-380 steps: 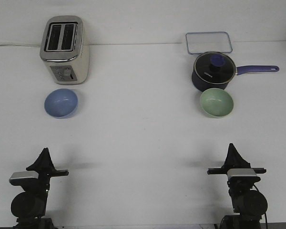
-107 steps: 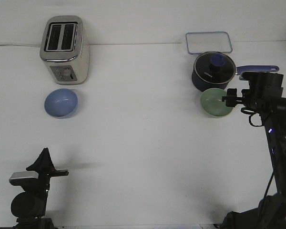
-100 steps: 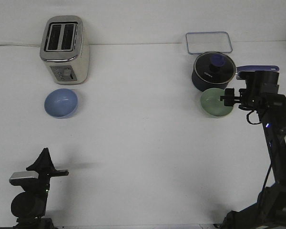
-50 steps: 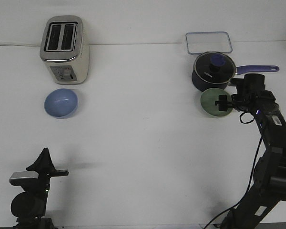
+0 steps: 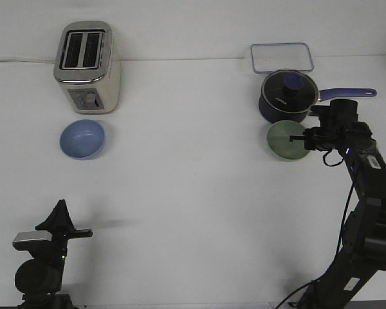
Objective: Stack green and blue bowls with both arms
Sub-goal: 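Close the right gripper on the green bowl's rim and lift it, then carry the green bowl toward the table center and lower it down, then open the right gripper and retract it back to rest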
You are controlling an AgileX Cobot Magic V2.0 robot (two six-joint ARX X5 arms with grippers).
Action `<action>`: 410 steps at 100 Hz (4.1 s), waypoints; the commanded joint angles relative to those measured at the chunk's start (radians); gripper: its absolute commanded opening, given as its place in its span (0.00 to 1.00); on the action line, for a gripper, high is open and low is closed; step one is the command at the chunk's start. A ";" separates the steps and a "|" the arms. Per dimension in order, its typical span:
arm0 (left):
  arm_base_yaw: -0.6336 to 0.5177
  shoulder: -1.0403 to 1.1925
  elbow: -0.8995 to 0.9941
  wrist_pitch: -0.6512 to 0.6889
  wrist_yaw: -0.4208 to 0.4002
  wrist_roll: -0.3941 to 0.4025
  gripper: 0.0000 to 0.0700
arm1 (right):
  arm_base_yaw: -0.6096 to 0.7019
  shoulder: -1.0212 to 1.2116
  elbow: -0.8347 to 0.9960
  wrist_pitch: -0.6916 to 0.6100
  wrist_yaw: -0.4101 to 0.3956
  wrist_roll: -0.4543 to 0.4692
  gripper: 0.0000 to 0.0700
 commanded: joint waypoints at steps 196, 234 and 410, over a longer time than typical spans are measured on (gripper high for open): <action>0.000 -0.002 -0.019 0.010 -0.006 0.008 0.02 | 0.813 -0.053 -0.119 -0.036 -0.013 0.207 0.00; 0.000 -0.002 -0.019 0.010 -0.006 0.008 0.02 | 0.826 -0.053 -0.135 -0.012 -0.015 0.233 0.53; 0.000 -0.002 -0.019 0.010 -0.006 0.008 0.02 | 0.240 -1.284 -0.861 0.314 0.098 0.072 0.94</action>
